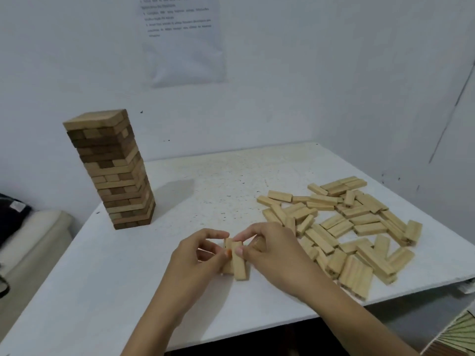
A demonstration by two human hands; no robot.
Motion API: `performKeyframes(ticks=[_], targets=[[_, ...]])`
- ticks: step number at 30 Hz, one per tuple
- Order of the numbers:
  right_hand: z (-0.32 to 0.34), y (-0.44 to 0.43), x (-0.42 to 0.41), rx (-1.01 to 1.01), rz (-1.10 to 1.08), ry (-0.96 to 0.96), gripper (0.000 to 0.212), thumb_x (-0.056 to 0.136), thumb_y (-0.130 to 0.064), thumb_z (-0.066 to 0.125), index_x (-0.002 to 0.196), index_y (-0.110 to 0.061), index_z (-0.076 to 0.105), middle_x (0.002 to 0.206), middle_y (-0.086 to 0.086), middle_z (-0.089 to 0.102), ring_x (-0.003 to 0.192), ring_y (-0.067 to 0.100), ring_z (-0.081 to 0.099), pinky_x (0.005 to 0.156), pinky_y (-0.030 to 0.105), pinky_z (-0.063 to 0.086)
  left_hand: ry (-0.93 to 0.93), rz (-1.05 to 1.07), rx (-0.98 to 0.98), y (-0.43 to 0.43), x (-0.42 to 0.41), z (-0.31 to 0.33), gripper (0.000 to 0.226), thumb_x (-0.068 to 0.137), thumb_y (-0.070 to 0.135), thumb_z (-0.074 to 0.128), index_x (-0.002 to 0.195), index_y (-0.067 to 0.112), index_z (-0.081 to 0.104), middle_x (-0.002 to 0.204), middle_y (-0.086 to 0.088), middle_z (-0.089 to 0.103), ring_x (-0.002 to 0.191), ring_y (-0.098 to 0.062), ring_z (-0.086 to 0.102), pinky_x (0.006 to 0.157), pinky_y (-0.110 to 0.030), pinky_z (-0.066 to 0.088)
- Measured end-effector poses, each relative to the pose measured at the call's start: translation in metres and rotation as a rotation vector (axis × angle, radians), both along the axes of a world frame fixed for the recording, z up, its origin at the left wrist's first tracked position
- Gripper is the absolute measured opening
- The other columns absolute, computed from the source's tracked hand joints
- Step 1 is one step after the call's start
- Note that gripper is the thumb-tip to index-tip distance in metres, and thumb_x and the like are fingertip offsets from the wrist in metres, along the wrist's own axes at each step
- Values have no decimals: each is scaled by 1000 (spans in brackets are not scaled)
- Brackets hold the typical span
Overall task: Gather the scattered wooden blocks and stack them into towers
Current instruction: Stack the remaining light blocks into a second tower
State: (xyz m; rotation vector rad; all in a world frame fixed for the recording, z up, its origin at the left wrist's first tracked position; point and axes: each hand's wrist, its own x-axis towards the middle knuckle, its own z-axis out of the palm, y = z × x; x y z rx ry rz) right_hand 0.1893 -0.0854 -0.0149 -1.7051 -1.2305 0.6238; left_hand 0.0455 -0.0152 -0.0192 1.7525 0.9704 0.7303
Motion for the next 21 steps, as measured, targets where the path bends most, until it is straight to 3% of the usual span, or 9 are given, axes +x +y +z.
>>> performKeyframes(ticks=[3, 6, 9, 14, 18, 21], targets=[[-5, 13, -10, -31, -13, -28, 9, 92, -20, 64, 99, -17, 69, 57, -8, 48, 46, 1, 43, 43, 10, 31, 0, 35, -7, 5, -10, -7, 20, 86, 12, 67, 96, 29, 69, 80, -4, 67, 66, -6, 62, 65, -16, 48], [-5, 20, -15, -63, -29, -108, 14, 93, -24, 62, 107, -20, 62, 89, -1, 56, 72, 4, 51, 52, 9, 34, 30, 70, 49, 8, -13, -14, 20, 86, 13, 67, 99, 28, 69, 91, -3, 65, 75, -6, 61, 64, -9, 45], [-4, 21, -15, -128, 4, -39, 17, 97, -28, 51, 114, -26, 52, 110, -3, 45, 80, 5, 50, 57, 10, 36, 71, 115, 126, 7, -13, -17, 20, 87, 16, 66, 105, 27, 67, 101, -2, 59, 83, -7, 59, 67, -5, 42], [2, 12, -4, -123, 60, 372, 34, 94, -4, 38, 104, -27, 61, 91, 0, 56, 77, 11, 55, 69, 20, 46, 86, 109, 264, 2, -18, -11, 20, 90, 20, 62, 107, 30, 65, 105, 12, 56, 92, 5, 55, 74, -4, 42], [-5, 0, -3, -6, 60, 297, 29, 94, -3, 51, 104, -29, 59, 94, 2, 67, 89, 16, 65, 71, 15, 48, 82, -13, 332, -4, -29, -9, 19, 86, 19, 67, 101, 30, 69, 103, 14, 58, 98, 4, 56, 76, -12, 46], [-10, -2, 3, 7, 0, 219, 21, 92, -9, 61, 102, -28, 62, 86, -1, 67, 82, 16, 64, 70, 23, 48, 99, -57, 370, -4, -33, -12, 17, 82, 19, 72, 97, 27, 73, 99, 14, 61, 98, -2, 57, 78, -15, 46]])
